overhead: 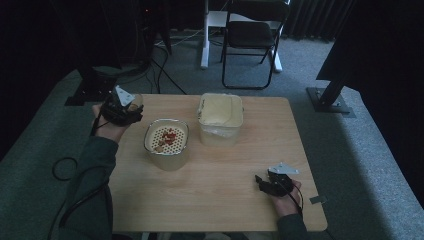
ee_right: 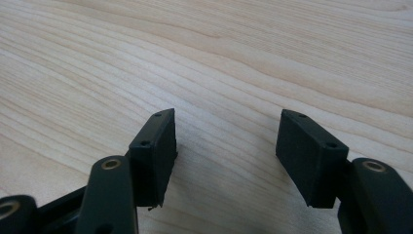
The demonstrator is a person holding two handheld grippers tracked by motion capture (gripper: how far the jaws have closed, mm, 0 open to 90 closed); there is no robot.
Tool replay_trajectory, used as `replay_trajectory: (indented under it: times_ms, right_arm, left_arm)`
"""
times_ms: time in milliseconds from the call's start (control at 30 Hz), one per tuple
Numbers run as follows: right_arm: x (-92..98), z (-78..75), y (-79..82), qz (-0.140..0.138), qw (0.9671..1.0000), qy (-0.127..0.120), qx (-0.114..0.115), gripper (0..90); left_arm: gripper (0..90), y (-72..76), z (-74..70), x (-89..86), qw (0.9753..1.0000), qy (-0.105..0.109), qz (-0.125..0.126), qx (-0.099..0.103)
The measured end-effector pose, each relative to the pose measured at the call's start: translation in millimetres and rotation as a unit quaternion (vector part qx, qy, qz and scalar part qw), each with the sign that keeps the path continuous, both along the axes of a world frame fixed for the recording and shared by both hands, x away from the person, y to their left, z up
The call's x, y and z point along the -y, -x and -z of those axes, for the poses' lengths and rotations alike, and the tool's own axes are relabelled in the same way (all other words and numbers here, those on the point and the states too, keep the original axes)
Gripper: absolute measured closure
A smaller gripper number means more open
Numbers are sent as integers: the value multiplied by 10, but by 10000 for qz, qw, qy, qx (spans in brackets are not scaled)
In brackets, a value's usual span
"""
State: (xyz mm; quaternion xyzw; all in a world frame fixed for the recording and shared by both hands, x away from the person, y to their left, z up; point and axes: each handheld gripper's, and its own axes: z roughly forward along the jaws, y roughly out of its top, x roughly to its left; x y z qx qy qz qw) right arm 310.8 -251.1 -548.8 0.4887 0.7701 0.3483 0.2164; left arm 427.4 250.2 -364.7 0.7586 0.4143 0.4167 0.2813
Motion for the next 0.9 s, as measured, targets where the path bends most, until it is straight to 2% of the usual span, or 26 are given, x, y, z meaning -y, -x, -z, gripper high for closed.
replay_trajectory:
  times_ms: [100,167,267,333,467,500,533,733,867,900]
  right_arm:
    - [0,1,1,3,10000,-4,4,395]
    - [0,2,1,3,10000,-5,5,395]
    - [0,2,2,3,10000,-6,9,395]
    - [0,2,2,2,10000,-6,10,395]
    - [0,3,2,3,10000,-6,13,395]
    - [0,3,2,3,10000,-6,13,395]
    - [0,3,2,3,10000,-7,15,395]
    - [1,4,1,-2,10000,-8,20,395]
    - [2,4,1,-7,10000,-7,20,395]
    - [2,4,1,-6,10000,-6,21,395]
  left_arm:
    - [329,18,13,74,9993,-369,17,19]
    - [329,33,24,130,9977,-668,53,34]
    - [329,66,30,202,9953,-950,147,64]
    - [329,88,28,239,9942,-1054,195,80]
    - [329,124,50,315,9888,-1459,263,148]
    - [329,124,50,315,9888,-1459,263,148]
    - [329,139,67,348,9853,-1678,292,163]
    - [329,161,93,381,9822,-1832,360,189]
    - [336,183,112,394,9790,-1988,390,233]
    - [336,186,123,400,9773,-2067,399,248]
